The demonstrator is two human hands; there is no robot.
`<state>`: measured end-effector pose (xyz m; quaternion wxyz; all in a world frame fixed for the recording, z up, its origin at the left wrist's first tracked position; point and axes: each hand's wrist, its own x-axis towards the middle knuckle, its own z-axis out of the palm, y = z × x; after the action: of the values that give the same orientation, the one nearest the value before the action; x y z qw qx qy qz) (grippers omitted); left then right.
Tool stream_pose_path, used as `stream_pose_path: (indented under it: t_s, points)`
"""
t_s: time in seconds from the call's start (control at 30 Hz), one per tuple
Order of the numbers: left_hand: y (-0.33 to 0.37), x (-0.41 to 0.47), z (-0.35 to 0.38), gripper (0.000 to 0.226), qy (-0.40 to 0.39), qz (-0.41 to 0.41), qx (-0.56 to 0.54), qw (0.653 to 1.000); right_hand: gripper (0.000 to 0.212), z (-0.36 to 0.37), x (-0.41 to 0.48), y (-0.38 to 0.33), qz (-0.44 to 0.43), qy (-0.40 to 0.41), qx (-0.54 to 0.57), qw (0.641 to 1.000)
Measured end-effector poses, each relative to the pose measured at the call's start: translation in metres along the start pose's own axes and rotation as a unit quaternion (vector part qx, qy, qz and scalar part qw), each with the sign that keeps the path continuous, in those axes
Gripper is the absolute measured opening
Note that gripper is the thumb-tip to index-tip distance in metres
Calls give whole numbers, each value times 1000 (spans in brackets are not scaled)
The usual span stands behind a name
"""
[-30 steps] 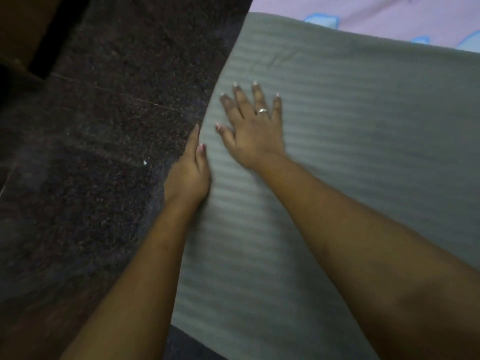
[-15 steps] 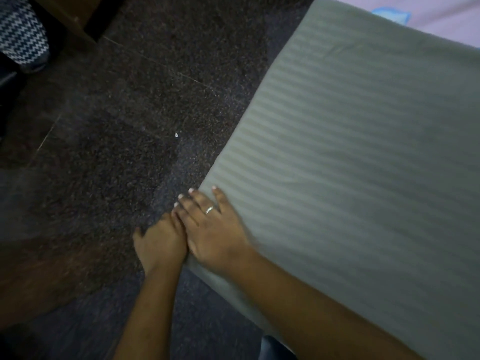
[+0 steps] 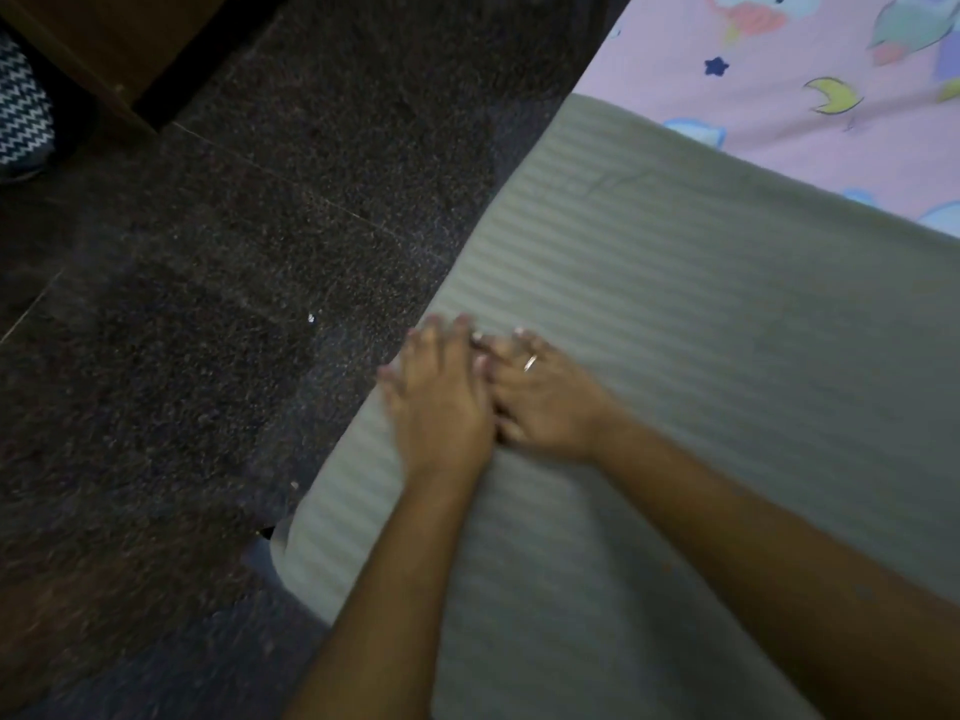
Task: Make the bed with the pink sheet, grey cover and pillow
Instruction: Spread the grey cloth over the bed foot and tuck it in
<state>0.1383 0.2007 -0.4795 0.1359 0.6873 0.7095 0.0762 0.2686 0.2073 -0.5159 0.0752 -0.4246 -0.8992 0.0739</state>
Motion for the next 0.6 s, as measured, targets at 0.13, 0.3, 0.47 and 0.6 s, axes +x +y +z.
stream_pose_path:
  t_s: [0.13,0.3,0.47,0.6]
  points:
    - [67,37,29,55,-56,65,-13,996,63,-13,9,80,58,-40,-56,996]
    - [108,76,47,54,-66,81,2,995,76,-29,16,137,140,-104,-98,980]
    - [116,105,61,62,-20,40,35,998,64,-29,28,168,233,-89,-62,966]
    - [118,115,75,66,18,29,79,996,65,-30,32,200,301,-61,-11,952]
